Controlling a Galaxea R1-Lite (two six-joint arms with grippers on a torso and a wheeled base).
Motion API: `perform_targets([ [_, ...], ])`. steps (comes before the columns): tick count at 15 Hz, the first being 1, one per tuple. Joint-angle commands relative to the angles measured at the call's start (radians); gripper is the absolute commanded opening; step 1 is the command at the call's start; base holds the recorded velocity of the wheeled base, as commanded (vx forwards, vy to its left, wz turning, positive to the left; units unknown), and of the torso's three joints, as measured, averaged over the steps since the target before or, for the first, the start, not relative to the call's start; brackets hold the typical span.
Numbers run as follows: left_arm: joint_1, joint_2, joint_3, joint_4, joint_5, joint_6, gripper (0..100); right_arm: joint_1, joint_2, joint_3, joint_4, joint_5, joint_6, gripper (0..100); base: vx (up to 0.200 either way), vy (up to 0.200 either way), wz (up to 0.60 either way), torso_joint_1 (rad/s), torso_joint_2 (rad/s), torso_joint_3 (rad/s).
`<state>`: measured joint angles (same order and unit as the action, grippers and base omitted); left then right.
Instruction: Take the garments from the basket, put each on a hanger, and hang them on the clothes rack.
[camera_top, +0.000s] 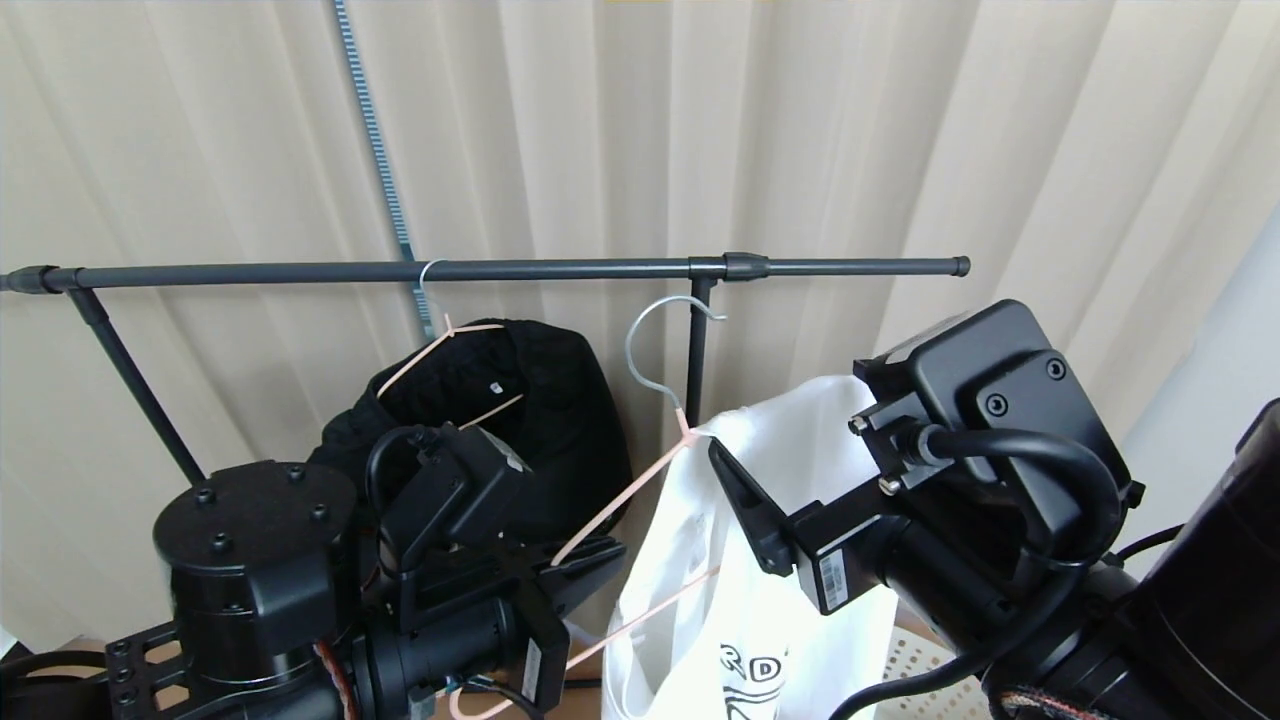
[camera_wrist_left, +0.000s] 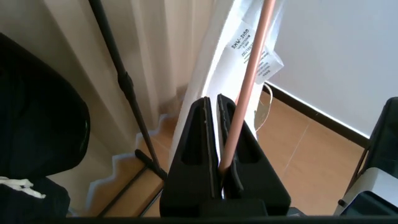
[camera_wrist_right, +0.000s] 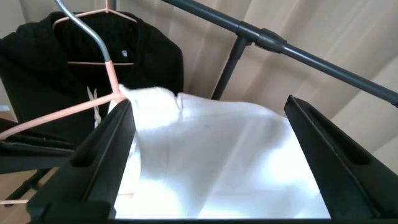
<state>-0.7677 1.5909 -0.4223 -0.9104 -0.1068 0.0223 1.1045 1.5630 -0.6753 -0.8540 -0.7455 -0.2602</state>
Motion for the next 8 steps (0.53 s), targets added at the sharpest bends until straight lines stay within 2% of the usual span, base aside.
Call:
perform_targets([
  [1,0.001,0.001,0.0,-0.007,-0.001,-0.001,0,0.008,0.0,0.01,0.0,0.0,-0.002,100,0.0,0.0,0.0,0.0,0.0,0.0],
  [5,0.001,-0.002,0.03,-0.03,-0.004,0.007,0,0.012,-0.035,0.034,0.007,0.009,-0.016,100,0.0,0.0,0.0,0.0,0.0,0.0],
  [6,0.005,-0.003,0.045,-0.03,-0.007,0.008,0,0.012,-0.073,0.045,0.046,0.032,-0.025,100,0.0,0.0,0.0,0.0,0.0,0.0],
  [8,0.022,-0.005,0.066,-0.038,-0.01,0.021,0,0.011,-0.162,0.054,0.179,0.129,-0.027,100,0.0,0.0,0.0,0.0,0.0,0.0],
])
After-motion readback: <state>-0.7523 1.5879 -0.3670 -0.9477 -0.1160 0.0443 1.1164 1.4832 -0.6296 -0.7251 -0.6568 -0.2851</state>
